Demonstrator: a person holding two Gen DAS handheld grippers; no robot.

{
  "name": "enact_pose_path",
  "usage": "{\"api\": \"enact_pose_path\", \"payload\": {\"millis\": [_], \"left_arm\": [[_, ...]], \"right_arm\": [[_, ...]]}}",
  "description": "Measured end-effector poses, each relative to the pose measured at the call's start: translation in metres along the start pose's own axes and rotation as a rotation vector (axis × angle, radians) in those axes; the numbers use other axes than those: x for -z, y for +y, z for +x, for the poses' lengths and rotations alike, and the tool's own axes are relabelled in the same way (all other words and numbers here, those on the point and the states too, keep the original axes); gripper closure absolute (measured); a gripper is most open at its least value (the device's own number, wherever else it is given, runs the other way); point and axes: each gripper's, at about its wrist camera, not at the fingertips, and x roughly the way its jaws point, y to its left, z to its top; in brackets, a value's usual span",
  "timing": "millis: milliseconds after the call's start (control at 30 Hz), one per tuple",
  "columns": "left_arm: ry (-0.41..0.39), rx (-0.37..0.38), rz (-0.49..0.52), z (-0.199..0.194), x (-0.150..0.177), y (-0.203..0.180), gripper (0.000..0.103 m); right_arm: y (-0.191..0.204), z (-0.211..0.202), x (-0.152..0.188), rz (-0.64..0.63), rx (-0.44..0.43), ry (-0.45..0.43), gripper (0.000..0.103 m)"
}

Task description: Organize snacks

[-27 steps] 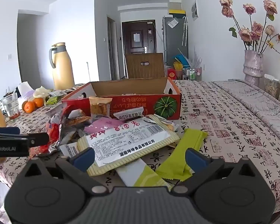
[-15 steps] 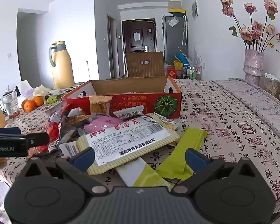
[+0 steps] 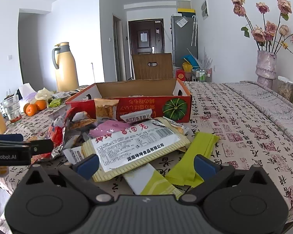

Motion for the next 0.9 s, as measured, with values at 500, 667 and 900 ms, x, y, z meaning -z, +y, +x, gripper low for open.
{"api": "enact_pose_path", "payload": {"millis": [500, 667, 900], "left_arm": [[0.002, 0.003, 0.000, 0.0009, 0.0016, 0.0006, 0.000], [0.002, 0.004, -0.001, 0.0008, 0.0018, 0.0003, 0.000], [0.003, 0.004, -0.001, 0.0008, 0.0022, -0.0003, 0.000]], "right_arm": [[0.0001, 0.0005, 0.0004, 0.001, 0.000, 0.001, 0.000], [0.0014, 0.0014, 0.0019, 0.002, -0.004, 0.007, 0.000], [0.0016, 0.0004, 0.0020, 0.004, -0.005, 0.009, 0.000]]}}
